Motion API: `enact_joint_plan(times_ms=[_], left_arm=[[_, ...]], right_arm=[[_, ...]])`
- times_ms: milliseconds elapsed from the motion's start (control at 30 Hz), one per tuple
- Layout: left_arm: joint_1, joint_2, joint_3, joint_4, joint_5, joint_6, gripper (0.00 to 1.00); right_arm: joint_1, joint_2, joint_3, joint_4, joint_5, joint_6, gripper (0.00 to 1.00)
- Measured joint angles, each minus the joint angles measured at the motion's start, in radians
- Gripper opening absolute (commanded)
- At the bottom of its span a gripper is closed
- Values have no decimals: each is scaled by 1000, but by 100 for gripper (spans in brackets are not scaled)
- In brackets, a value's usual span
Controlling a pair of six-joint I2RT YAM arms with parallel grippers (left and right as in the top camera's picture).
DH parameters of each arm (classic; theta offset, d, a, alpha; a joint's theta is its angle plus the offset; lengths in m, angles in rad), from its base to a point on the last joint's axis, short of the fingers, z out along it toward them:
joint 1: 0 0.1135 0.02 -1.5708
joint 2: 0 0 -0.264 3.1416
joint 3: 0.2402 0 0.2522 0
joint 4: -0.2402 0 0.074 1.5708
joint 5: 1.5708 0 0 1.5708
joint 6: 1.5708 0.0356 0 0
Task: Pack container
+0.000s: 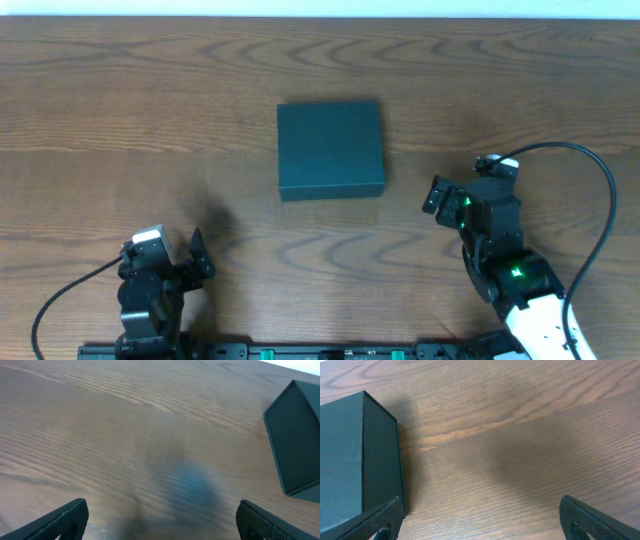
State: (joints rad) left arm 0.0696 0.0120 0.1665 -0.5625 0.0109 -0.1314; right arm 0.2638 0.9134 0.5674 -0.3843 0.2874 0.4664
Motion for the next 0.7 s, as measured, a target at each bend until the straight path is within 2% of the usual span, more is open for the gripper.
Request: enact_joint_plan(times_ms=[700], left_arm=[[0,0,-10,11,0,0,95]], right_arm=[[0,0,0,-1,0,0,99]])
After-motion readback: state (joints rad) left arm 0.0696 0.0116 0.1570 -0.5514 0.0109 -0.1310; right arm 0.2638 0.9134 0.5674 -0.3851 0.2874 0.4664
